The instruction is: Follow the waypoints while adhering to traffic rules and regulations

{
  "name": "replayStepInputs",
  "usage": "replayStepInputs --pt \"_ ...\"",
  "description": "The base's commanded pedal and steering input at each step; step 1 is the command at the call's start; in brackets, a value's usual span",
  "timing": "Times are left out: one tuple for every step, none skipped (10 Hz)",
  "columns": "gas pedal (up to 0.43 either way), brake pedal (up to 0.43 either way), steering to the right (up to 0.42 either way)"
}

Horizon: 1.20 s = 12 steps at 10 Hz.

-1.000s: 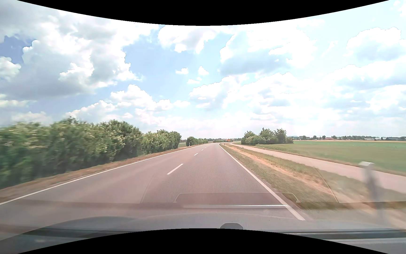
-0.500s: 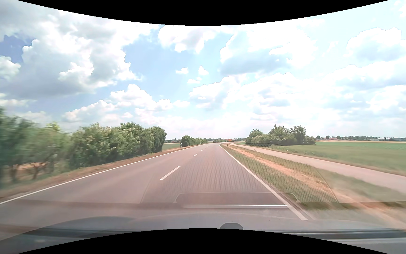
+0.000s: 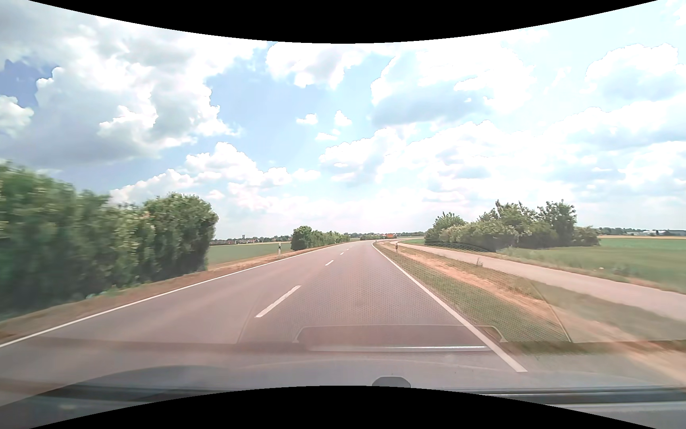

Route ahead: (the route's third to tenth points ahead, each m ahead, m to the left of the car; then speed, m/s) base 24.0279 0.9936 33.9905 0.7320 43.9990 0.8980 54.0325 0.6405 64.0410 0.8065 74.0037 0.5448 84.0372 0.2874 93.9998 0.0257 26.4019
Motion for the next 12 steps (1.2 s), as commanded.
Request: replayStepInputs --pt "0.189 0.000 -0.002" --pt "0.189 0.000 -0.002" --pt "0.189 0.000 -0.002" --pt "0.177 0.000 -0.002" --pt "0.177 0.000 -0.001" --pt "0.177 0.000 -0.002" --pt "0.177 0.000 -0.001" --pt "0.177 0.000 -0.001" --pt "0.177 0.000 0.000" --pt "0.189 0.000 0.000" --pt "0.228 0.000 0.002" --pt "0.228 0.000 0.002"
